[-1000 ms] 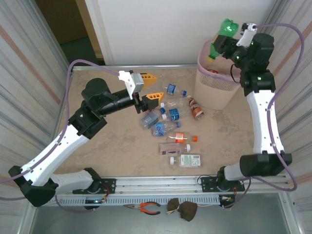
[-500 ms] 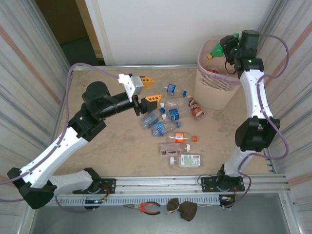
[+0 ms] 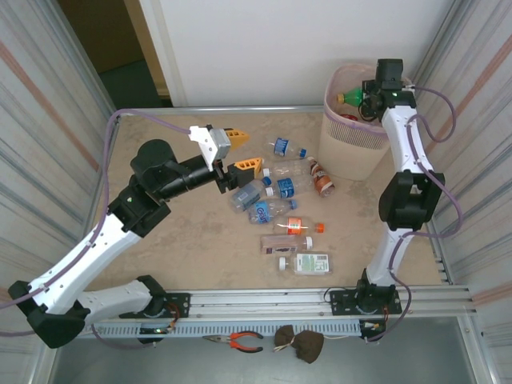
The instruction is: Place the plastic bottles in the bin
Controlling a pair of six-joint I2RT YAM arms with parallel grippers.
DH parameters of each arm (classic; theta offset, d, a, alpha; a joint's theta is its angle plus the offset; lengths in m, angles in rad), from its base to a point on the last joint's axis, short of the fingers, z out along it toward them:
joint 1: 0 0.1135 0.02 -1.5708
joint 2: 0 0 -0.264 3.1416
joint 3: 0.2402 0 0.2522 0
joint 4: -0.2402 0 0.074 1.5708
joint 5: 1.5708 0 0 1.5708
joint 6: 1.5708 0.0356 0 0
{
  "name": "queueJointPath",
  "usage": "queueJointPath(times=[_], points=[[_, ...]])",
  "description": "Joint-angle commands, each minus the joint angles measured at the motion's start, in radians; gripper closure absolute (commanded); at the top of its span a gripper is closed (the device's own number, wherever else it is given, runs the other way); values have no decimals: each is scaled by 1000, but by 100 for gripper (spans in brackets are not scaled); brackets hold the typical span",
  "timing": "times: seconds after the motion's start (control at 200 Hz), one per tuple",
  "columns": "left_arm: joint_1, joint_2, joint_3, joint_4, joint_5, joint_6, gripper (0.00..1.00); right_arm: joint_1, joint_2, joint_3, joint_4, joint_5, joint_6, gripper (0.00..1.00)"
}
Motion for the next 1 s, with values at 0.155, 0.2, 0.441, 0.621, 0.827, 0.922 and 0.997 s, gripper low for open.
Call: queueJointPath(times=[0.155,0.2,0.441,0.621,0.827,0.922,0.997], points=[[-9,-37,-25,12,-30,-8,36,32,148,194,-168,82,194,49],[-8,-44,-30,13,-33,-8,36,34,169,209,-186,85,209,49],[-9,-54,-47,14,-42,-19,36,48,221,194,-264,118,307,42],[-8,-58,-55,16,-47,-26,36,47,230,148,-270,119,360,34],[-8,-62,-57,14,-50,-28,36,47,216,148,-273,115,367,22],[-8,-66,-61,14,-52,-31,36,46,192,155,-270,127,363,17],[-9,-68,-63,16,-55,-32,35,46,167,158,-268,138,358,15]])
